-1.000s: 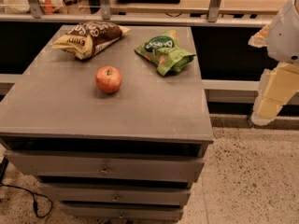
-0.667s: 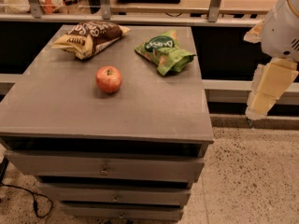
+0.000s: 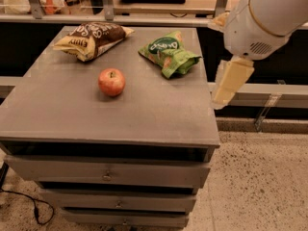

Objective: Move brown chip bag near apple

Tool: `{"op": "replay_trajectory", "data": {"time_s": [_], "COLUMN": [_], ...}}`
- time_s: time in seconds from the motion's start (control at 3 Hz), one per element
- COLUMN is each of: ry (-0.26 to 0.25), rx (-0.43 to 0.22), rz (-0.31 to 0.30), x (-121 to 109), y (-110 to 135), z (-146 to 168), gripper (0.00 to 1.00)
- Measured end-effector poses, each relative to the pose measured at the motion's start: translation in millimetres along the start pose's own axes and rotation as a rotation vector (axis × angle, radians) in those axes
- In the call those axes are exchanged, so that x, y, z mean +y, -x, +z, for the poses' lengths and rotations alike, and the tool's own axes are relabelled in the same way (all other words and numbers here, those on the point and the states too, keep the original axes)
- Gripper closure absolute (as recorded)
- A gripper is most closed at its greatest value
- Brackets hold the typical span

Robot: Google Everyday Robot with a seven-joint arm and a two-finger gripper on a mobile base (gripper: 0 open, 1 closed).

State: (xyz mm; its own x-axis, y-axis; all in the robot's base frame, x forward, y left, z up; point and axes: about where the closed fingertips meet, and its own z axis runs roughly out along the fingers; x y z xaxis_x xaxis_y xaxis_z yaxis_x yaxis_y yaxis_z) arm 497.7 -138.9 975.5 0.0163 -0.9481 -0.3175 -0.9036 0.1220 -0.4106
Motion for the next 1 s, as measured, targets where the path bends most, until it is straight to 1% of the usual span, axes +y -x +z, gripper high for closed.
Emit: {"op": "replay_trajectory", "data": {"time_s": [0.33, 0.67, 1.0], "ry": [-0.107, -0.223, -0.259], "rx": [-0.140, -0.260, -0.274], "rz": [-0.106, -0.165, -0.166], "x": [-38, -79, -87], "y": [49, 99, 104], "z": [21, 33, 30], "gripper": [0.00, 0.00, 0.00]}}
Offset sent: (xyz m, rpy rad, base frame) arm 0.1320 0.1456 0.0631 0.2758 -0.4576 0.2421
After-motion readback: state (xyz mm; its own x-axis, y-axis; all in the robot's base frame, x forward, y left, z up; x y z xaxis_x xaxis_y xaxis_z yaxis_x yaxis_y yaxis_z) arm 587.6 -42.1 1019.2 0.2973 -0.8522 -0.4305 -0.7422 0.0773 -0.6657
